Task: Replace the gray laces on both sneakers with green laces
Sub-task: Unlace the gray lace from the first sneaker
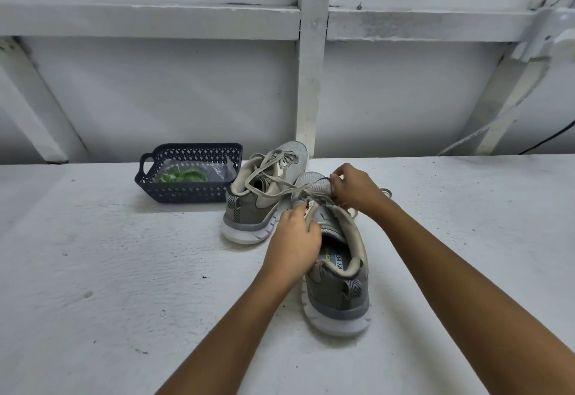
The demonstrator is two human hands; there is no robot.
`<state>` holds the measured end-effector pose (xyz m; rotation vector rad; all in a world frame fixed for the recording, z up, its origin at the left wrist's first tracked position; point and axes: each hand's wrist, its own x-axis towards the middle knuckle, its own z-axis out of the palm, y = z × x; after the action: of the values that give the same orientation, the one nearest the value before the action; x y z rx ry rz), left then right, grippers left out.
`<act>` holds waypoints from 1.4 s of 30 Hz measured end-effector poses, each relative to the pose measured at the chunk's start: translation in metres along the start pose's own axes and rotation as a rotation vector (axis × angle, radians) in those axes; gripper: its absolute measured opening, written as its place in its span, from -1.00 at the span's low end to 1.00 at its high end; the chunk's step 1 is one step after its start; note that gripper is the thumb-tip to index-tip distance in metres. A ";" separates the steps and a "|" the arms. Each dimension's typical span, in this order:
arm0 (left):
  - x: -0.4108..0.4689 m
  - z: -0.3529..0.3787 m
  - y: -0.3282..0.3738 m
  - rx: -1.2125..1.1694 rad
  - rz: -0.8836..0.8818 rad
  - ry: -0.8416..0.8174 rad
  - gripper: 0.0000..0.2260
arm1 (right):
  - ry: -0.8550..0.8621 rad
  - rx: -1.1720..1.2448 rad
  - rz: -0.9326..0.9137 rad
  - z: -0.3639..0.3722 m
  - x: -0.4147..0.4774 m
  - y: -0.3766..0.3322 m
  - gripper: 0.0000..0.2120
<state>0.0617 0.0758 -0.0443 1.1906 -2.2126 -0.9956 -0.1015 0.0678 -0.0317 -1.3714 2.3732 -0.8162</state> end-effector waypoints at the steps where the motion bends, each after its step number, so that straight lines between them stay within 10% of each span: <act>1: 0.000 -0.001 0.001 0.002 -0.002 0.000 -0.64 | -0.050 0.031 0.019 -0.004 0.000 0.002 -0.77; 12: -0.001 -0.003 0.004 0.019 -0.004 -0.012 -0.61 | 0.184 0.006 -0.099 -0.013 0.012 0.008 -0.85; 17: -0.001 -0.003 0.004 0.018 -0.005 -0.010 -0.60 | -0.092 -0.185 0.007 -0.017 0.008 0.004 -0.66; 29: 0.000 -0.001 0.002 0.013 0.001 0.014 -0.60 | 0.232 0.382 0.124 -0.025 0.014 -0.003 -0.71; 36: 0.000 0.001 0.002 0.008 -0.007 0.022 -0.59 | -0.114 0.004 0.123 -0.005 -0.001 0.003 -0.74; 42: 0.000 0.002 0.002 0.012 -0.009 0.037 -0.64 | 0.002 0.815 0.361 -0.033 0.009 -0.008 -0.70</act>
<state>0.0597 0.0771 -0.0443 1.2155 -2.1895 -0.9577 -0.1171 0.0680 -0.0001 -0.5910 1.8364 -1.4284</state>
